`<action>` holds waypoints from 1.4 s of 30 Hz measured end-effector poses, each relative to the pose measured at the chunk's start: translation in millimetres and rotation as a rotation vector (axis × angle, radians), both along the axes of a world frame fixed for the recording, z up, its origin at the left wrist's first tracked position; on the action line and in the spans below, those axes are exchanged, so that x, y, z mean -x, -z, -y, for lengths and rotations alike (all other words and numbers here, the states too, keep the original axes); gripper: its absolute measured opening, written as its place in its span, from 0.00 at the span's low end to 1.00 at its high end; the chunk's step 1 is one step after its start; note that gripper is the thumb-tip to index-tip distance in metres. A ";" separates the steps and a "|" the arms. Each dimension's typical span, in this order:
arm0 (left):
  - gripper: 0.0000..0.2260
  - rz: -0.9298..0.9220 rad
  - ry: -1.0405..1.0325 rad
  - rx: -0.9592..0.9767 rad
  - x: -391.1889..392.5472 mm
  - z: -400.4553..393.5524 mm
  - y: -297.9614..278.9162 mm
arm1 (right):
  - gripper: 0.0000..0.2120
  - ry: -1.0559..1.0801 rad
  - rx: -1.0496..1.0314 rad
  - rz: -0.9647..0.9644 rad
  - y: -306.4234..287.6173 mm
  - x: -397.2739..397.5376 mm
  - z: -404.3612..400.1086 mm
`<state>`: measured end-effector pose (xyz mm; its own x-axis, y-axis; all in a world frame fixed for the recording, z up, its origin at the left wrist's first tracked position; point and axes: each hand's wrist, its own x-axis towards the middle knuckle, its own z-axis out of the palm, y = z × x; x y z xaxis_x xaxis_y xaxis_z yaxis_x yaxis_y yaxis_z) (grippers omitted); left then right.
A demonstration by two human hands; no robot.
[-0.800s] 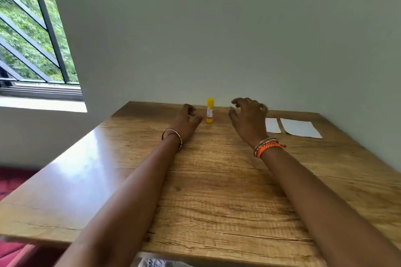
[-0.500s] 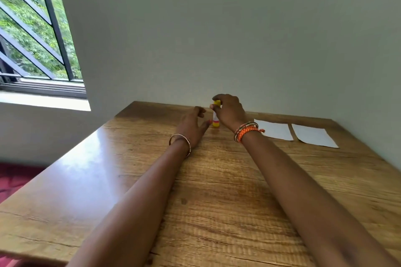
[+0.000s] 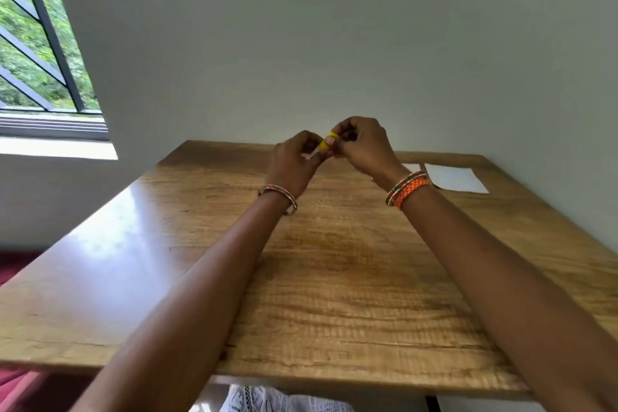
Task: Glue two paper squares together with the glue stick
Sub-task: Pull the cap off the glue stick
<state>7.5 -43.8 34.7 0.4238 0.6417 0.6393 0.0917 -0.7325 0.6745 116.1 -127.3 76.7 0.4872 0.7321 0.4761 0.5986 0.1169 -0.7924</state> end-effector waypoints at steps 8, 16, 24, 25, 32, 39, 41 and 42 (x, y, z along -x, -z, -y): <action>0.12 -0.152 0.044 -0.182 3.3 32.0 -3.7 | 0.11 -0.055 -0.073 -0.076 7.1 -4.8 50.3; 0.08 -0.226 0.323 0.043 12.0 48.3 -19.6 | 0.07 -0.167 -0.043 -0.120 4.4 -5.0 61.1; 0.11 -0.282 0.693 0.387 37.7 41.3 -38.0 | 0.04 -0.358 -0.123 0.062 -7.9 2.7 68.0; 0.13 -0.301 0.747 0.453 40.2 37.9 -37.6 | 0.04 -0.386 -0.112 0.075 -7.3 4.1 68.2; 0.11 -0.346 0.694 0.535 40.6 34.0 -31.4 | 0.06 -0.405 0.006 0.071 2.0 -5.6 61.7; 0.10 -0.443 0.086 -0.281 26.9 48.2 -24.5 | 0.10 -0.309 0.137 -0.293 17.4 -9.5 53.5; 0.12 -0.391 0.182 -0.166 28.2 49.2 -28.7 | 0.10 -0.314 0.039 -0.294 13.4 -4.2 53.6; 0.12 -0.350 0.275 -0.031 29.8 49.7 -32.0 | 0.10 -0.325 -0.008 -0.239 10.4 -1.3 55.1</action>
<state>-22.3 -93.5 66.7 0.7705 0.4576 0.4438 0.1098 -0.7811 0.6147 117.4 -182.4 66.3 0.3287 0.8628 0.3841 0.3285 0.2769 -0.9030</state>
